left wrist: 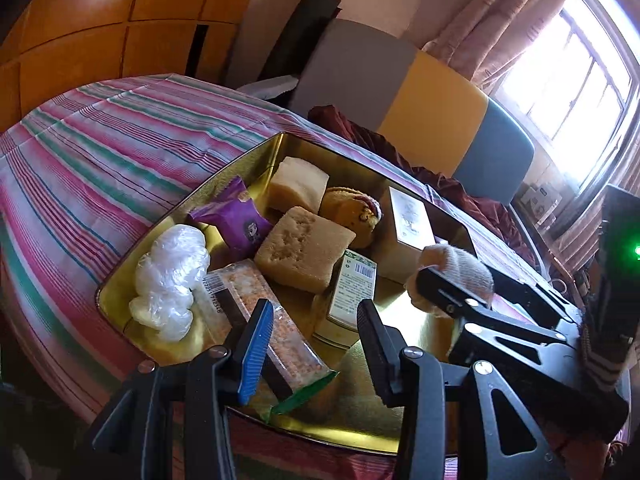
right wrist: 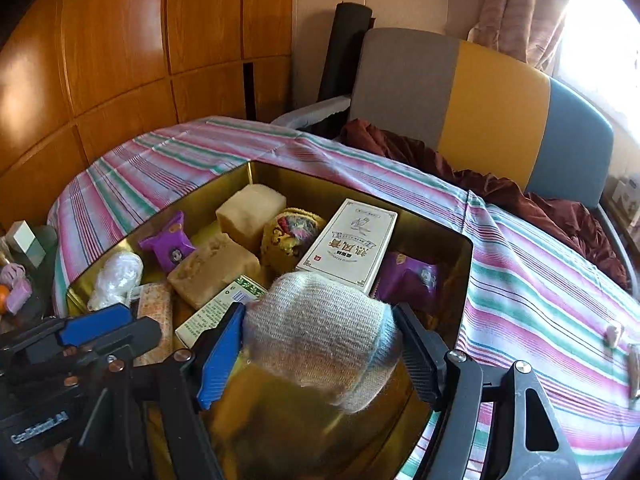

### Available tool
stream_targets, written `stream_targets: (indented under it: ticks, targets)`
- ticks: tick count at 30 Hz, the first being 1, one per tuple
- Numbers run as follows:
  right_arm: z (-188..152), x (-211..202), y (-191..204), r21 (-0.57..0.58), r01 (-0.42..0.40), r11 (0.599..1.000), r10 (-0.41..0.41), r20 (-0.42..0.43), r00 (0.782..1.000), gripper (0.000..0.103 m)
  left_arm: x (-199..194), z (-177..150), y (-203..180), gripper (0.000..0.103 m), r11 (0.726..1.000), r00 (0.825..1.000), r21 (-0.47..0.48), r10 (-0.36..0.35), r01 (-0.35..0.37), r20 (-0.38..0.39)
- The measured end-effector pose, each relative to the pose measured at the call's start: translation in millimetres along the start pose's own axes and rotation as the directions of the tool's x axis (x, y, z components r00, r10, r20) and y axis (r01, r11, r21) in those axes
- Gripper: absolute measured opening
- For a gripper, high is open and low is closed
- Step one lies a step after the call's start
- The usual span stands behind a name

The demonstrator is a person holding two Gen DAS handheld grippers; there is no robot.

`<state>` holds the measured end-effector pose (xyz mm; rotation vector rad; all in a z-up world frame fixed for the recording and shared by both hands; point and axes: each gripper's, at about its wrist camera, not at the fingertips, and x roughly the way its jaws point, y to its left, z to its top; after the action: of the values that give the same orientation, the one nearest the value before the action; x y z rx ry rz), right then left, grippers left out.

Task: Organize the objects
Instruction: 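Lower the green box into the tray with the left tool while the right tool releases the pouch, then move both tools back toward the cracker bar and plastic bag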

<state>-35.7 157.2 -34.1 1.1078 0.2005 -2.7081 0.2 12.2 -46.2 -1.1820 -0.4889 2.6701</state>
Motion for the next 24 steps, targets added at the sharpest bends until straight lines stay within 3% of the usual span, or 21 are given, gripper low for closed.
stream_targets:
  ticks: [7, 24]
  targets:
    - [-1, 9, -5, 0.044, 0.007, 0.999, -0.004, -0.054, 0.999, 0.077, -2, 2, -3, 0.044, 1.000, 1.000, 0.008, -0.004, 0.004, 0.009]
    - [-2, -16, -22, 0.104, 0.032, 0.994, -0.030, -0.020, 0.999, 0.079, -2, -4, -16, 0.044, 0.999, 1.000, 0.039, -0.014, 0.014, -0.008]
